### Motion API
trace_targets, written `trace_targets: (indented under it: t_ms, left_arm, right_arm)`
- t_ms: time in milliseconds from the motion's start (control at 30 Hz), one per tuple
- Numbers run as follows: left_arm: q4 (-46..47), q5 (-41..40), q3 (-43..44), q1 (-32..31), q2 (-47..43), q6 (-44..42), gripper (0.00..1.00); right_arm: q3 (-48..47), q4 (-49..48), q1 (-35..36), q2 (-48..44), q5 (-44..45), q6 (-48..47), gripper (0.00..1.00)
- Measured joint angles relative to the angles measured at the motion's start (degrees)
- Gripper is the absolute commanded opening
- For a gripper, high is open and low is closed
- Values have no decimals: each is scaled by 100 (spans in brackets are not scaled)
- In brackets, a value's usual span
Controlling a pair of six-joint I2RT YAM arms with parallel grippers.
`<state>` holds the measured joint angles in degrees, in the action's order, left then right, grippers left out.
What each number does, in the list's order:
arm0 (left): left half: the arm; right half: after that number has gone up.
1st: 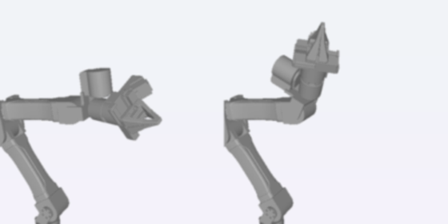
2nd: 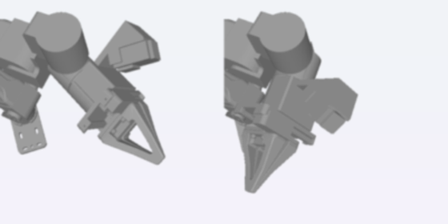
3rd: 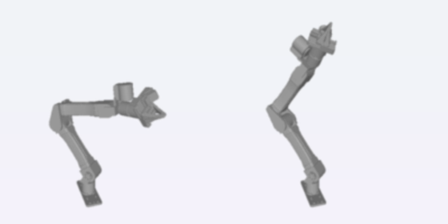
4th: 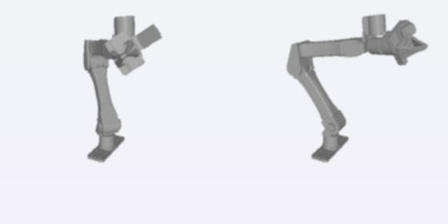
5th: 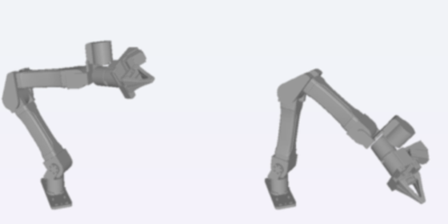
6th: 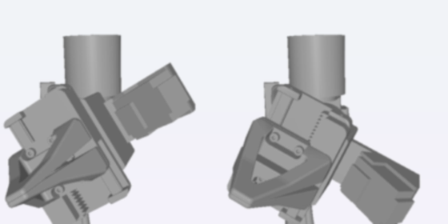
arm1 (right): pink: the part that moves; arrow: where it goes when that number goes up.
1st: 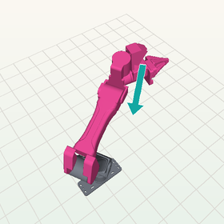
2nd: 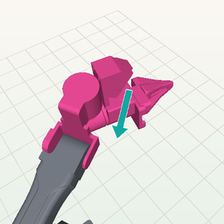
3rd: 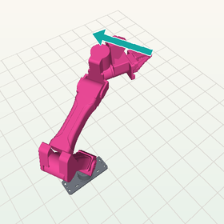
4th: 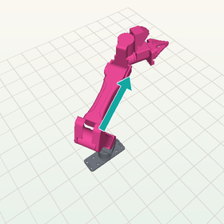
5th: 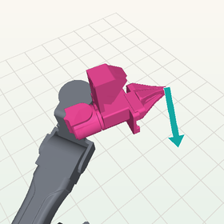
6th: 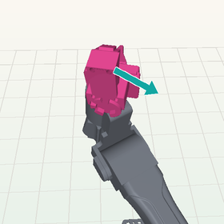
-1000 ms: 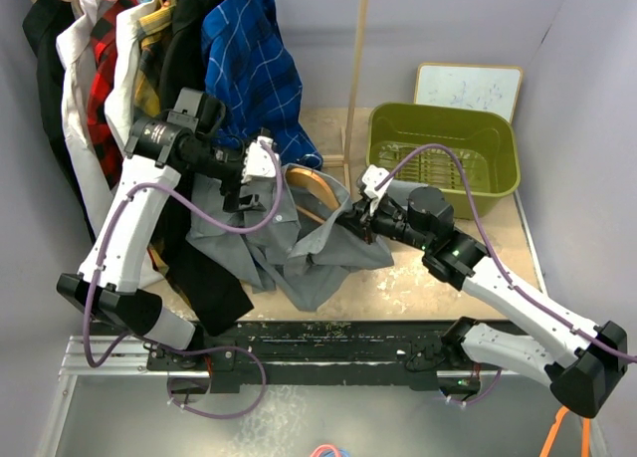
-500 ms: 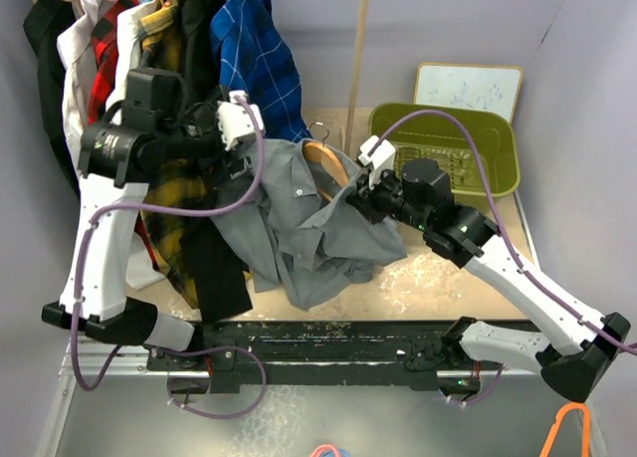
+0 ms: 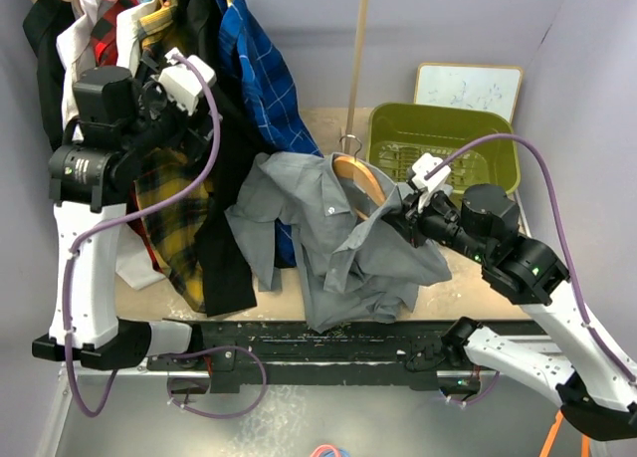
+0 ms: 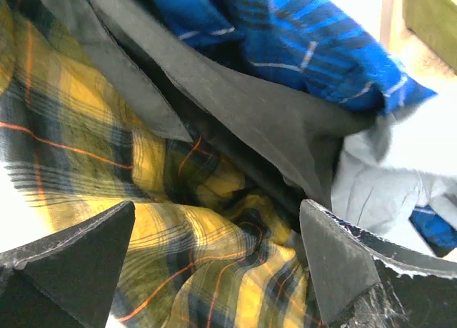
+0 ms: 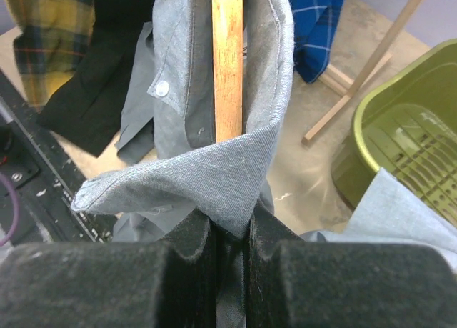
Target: Place the shirt on the hanger
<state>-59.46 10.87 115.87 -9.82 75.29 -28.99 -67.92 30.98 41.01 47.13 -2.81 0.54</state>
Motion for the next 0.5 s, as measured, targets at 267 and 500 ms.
trace_targets:
  t_ms: [267,500]
  left_arm:
    - [55,909,-98,44,258,811,99]
    - [-151,2511,1121,42,380,1165,99]
  right_arm:
    - [-7,551,-20,-374,-935,17,0]
    - [57,645,-20,-1049,-1344,120,0]
